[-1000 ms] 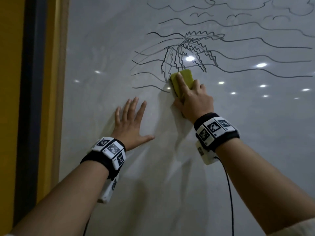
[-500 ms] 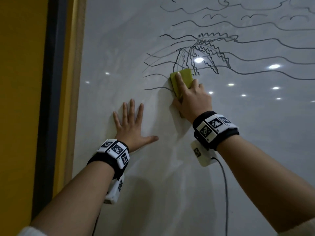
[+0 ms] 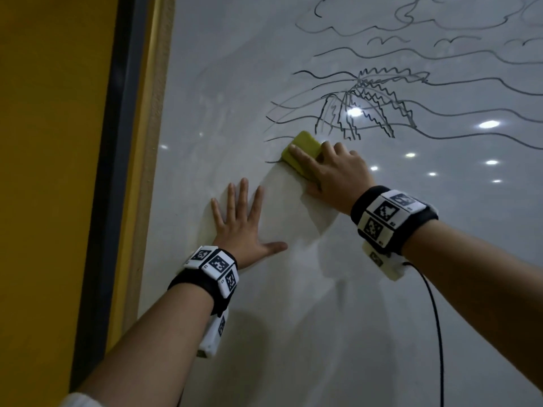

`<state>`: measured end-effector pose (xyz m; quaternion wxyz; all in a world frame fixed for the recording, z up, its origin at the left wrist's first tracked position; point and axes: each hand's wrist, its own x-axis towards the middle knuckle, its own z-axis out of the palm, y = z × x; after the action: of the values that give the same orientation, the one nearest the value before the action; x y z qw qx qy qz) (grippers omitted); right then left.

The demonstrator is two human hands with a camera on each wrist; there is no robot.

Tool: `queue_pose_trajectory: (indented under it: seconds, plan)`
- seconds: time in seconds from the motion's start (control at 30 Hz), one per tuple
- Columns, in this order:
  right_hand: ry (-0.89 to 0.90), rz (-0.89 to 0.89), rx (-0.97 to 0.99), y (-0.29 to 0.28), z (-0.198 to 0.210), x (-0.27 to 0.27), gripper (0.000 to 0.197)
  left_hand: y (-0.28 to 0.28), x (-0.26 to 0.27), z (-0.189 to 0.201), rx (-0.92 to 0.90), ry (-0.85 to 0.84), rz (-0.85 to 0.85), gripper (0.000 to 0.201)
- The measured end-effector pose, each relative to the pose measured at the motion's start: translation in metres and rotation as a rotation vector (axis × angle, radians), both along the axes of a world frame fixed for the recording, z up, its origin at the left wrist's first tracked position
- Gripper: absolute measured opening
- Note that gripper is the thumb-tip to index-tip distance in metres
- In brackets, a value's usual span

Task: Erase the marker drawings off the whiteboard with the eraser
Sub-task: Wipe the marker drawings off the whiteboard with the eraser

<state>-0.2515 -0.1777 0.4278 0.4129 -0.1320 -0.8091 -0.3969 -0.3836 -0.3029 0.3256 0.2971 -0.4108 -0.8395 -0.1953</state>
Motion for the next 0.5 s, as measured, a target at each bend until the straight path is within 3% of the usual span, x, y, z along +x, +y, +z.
queue_pose_trajectory:
  seconds: [0.17,0.33,0.5]
  plan:
    - [0.062,0.000,-0.104,-0.012,0.003,-0.009,0.069,0.001,-0.005,0.000,-0.004,0.010,0.004,0.114]
    - [-0.045,-0.047,0.015,-0.015,0.011,-0.015,0.067,0.002,-0.011,-0.003,0.013,0.029,-0.018,0.112]
    - [0.070,0.039,-0.097,-0.026,0.026,-0.019,0.064,0.003,-0.011,-0.003,0.017,0.030,-0.012,0.116]
